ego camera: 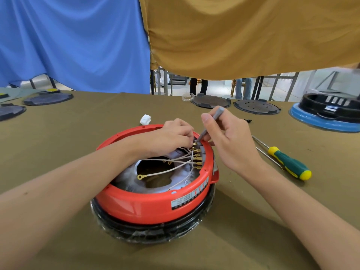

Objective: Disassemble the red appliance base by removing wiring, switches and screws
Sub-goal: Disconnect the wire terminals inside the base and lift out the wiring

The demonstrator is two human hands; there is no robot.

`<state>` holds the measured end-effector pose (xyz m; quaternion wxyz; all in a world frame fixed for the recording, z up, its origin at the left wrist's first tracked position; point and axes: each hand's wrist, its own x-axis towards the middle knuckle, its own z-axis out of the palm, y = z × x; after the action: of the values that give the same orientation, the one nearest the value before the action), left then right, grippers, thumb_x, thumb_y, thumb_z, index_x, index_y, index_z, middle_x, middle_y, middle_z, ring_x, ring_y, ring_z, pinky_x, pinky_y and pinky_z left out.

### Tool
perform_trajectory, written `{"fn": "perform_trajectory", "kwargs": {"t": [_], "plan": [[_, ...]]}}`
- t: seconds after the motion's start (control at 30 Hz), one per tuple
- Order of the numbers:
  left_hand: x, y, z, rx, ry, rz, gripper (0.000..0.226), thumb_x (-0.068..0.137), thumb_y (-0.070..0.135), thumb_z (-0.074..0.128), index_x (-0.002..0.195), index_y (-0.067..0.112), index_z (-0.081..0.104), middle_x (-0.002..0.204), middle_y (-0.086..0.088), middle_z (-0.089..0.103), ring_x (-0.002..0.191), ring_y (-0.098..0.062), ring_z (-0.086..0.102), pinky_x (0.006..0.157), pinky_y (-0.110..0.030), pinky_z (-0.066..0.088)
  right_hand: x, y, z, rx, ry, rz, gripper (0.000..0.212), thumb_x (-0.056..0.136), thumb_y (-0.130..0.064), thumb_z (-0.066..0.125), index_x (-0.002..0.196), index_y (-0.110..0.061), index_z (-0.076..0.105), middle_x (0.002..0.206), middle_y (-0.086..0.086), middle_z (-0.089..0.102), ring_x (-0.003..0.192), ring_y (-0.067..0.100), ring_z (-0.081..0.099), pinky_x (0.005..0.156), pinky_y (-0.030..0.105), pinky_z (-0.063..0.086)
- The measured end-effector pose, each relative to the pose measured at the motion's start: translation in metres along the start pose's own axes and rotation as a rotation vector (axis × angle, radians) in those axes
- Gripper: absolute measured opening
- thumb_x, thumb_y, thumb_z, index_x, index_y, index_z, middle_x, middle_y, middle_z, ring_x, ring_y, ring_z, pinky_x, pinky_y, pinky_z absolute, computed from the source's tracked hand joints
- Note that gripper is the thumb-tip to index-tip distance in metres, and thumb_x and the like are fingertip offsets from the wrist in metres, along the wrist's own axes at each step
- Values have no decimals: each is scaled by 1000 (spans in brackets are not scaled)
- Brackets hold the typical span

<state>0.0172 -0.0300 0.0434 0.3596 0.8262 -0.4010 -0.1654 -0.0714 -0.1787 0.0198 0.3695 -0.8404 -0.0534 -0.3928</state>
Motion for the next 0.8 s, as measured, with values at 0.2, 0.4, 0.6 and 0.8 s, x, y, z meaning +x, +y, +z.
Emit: {"fn": "perform_trajectory", "kwargs": {"t": [0.2,0.4,0.6,0.8], "plan": [[3,0,1,63,16,31,33,91,6,54,62,21,45,92,9,39,97,-15,36,82,-34,37,0,-5,0,-147,-76,-142,28,104,-30,48,86,-9,55,65,3,63,58,17,61,57,37,45],[4,-1,2,84,-1,27,32,92,7,52,64,22,47,95,6,38,101,-18,35,83,-35,36,10,-13,3,-245,-113,-101,27,104,-31,48,86,-11,53,61,2,59,55,20,55,56,40,43],[1,3,2,16,4,6,24,89,1,52,68,12,47,122,-10,44,115,-26,40,96,-47,43,26,-10,2,-12,-131,238,34,103,-30,47,88,0,54,70,13,66,68,27,69,67,49,57],[1,0,2,-74,-14,-19,23,90,3,51,69,14,50,126,-1,42,112,-11,39,78,-32,48,28,2,1,249,-133,444,26,103,-27,48,87,-8,55,48,-7,57,52,8,65,50,21,53]]}}
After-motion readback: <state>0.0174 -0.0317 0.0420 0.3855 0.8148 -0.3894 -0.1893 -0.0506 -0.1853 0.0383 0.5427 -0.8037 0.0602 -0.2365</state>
